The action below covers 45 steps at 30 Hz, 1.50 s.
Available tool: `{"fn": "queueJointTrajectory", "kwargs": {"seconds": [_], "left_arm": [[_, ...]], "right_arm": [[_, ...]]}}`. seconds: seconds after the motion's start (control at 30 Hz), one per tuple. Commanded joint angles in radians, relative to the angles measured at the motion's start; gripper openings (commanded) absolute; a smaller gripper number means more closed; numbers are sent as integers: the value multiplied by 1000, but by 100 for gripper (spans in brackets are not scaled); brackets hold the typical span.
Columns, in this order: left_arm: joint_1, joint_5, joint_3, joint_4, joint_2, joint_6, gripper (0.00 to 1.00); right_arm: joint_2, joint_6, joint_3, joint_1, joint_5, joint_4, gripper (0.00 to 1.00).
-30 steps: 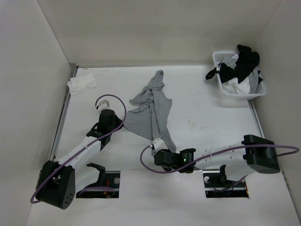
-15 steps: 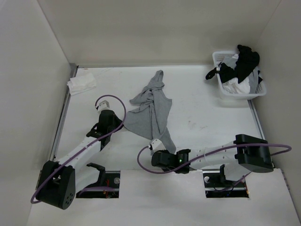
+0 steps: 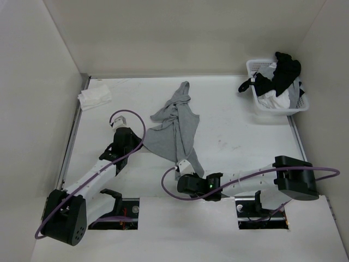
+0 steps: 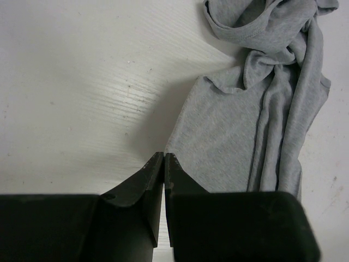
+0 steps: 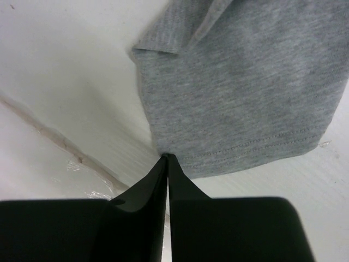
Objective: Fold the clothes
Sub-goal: Flatten the tank top out
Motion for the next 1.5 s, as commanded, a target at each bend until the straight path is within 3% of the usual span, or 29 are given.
{"fn": "queueJointTrajectory", "kwargs": {"seconds": [0.0,0.13,0.37,0.57,0.77,0.9,1.0,1.13,1.27,1.37,1.47], "left_arm": [[4,9,1,25,-35,-6,4],[9,10,27,8,-84,-7,3],[42,15,263,-128,-292,-12,3],[64,16,573,-178,-343,-52,3],[104,-25,896,-234,-351,-46,3],[134,-62,1070,-264,-346,-18,3],[148,-58,1122,-270,-310,-13,3],[111,-60,966,-258,-273,-36,3],[156,-77,780,-216,-222,-44,3],[208,-64,739,-181,-123,-56,3],[225,-70,754,-117,35,-59,3]], "right_arm": [[-14,39,-28,-2,-1,5,2],[-165,53,0,-10,71,5,0],[-677,-49,139,-125,128,120,0],[-738,-189,443,-197,229,126,0],[-692,-471,767,20,475,224,0],[-583,-832,940,276,636,457,0],[-517,-1078,957,328,702,687,0],[-552,-1059,757,178,726,790,0],[-581,-820,592,-22,688,621,0],[-534,-548,587,-245,497,384,0],[-407,-280,664,-575,148,203,0]]}}
